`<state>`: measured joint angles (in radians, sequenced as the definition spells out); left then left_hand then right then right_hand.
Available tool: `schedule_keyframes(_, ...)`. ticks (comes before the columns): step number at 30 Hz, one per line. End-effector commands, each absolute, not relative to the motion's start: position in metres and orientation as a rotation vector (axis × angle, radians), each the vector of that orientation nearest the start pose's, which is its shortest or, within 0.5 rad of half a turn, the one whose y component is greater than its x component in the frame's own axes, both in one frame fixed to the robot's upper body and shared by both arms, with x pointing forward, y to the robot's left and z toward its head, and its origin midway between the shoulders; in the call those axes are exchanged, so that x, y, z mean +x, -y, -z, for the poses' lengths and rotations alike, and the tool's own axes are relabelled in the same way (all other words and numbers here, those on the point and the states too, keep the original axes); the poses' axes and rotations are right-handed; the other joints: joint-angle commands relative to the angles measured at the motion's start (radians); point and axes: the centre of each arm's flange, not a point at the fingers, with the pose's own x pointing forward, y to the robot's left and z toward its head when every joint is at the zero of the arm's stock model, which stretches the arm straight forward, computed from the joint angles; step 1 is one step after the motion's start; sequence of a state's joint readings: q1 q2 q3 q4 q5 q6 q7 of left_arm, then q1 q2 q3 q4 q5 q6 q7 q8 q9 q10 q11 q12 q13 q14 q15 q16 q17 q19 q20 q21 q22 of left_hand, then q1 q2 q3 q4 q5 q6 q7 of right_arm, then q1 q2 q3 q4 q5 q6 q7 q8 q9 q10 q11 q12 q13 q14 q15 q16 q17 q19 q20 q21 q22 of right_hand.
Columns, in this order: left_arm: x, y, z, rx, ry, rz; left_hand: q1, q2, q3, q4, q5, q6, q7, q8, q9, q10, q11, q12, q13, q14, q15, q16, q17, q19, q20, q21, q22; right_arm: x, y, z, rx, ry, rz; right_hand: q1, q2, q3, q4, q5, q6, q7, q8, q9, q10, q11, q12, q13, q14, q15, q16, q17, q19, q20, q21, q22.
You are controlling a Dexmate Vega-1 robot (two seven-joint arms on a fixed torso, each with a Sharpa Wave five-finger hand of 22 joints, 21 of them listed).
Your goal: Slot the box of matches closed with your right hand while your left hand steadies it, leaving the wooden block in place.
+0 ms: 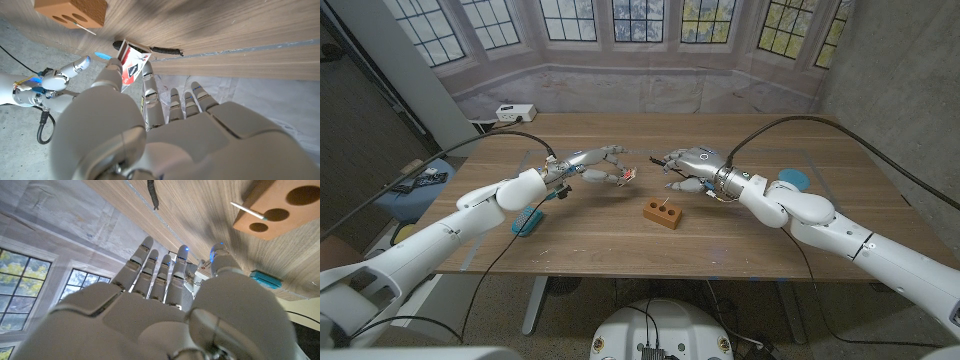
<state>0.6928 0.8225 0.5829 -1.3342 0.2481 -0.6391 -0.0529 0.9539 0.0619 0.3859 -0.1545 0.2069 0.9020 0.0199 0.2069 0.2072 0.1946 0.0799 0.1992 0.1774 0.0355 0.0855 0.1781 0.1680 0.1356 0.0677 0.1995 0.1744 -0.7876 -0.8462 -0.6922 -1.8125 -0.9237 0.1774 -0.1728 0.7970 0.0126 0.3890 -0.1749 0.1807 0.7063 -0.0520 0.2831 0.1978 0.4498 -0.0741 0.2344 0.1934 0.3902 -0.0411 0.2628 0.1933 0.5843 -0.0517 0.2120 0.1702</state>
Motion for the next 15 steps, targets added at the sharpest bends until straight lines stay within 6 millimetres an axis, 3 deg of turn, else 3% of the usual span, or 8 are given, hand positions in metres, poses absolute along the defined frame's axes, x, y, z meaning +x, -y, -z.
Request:
schedule_keyframes(1,0.6086,-0.2614,0.0011,1.227,0.898,0.468,0.001,0.01,0.0,0.0,-0.003,0.01,-0.002,0.005,0.005,0.003,-0.003,-0.002,0.001,-0.003,-0.002,-0.003,0.001,0.001,-0.006,-0.002,0.003,0.5527,0.1406,0.0229,-1.81,1.196,-0.157,0.019,-0.003,-0.008,0.001,0.001,0.025,-0.002,0.008,0.003,0.026,-0.001,0.005,0.003,0.02,-0.108,0.007,0.005,0.018,-0.038,0.009,0.002)
schedule_keyframes(15,0.6124,-0.2585,-0.0013,1.232,0.912,0.492,-0.001,0.011,-0.001,0.001,-0.005,0.015,-0.005,0.006,0.006,0.002,-0.005,-0.003,0.001,-0.004,-0.004,-0.002,0.001,0.0,-0.006,-0.002,0.003,0.5526,0.1421,0.0265,-1.862,1.234,-0.189,0.033,-0.006,-0.014,0.003,0.002,0.051,-0.008,0.012,0.004,0.043,-0.001,0.005,0.004,0.032,-0.118,0.01,0.007,0.026,-0.043,0.008,0.002)
